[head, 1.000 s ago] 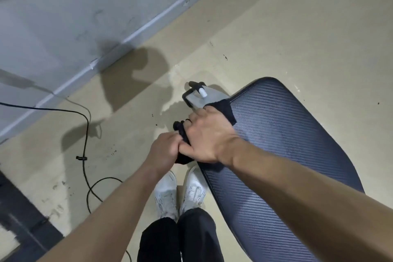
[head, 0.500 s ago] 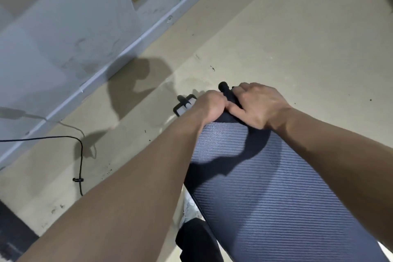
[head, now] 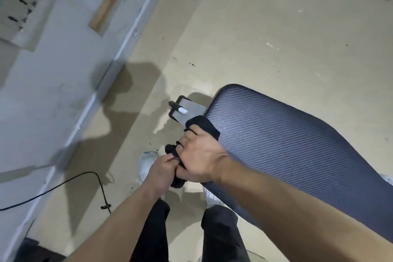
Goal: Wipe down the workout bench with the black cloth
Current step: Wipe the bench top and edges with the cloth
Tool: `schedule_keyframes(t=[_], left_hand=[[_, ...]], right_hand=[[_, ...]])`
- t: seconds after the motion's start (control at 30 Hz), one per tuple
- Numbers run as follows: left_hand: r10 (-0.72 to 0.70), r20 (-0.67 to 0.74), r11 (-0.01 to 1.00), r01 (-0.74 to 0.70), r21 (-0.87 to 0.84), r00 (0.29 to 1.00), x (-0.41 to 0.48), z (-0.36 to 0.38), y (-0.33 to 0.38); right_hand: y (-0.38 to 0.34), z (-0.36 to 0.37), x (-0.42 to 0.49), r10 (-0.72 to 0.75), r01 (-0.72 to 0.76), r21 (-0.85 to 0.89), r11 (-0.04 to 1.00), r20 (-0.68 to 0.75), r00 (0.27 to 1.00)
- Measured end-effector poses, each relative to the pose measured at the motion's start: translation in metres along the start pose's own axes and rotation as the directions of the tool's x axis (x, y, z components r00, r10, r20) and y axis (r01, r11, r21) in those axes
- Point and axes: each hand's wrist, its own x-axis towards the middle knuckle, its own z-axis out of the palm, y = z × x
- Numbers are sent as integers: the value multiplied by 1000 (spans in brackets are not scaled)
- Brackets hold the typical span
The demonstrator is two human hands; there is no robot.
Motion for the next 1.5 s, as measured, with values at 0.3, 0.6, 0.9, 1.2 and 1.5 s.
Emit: schedule_keyframes(t=[0.3, 0.6, 0.9, 1.2, 1.5], left_hand=[[209, 44, 933, -213, 291, 977, 78, 46, 122], [213, 300, 540, -368, 757, 930, 117, 121, 211], [49, 568, 177, -567, 805, 822, 117, 216, 227], [18, 681, -24, -681, 732, 732, 123, 121, 254], [-18, 540, 173, -529, 831, 842, 128, 74, 254]], right_hand=[[122, -22, -12, 291, -286, 55, 957, -163, 943], [187, 18, -111, 669, -605, 425, 674, -4, 743], [195, 66, -167, 865, -791, 461, 403, 90, 493], [141, -9, -62, 902, -781, 576, 241, 164, 399], [130, -33, -26, 842, -729, 583, 358, 136, 522]])
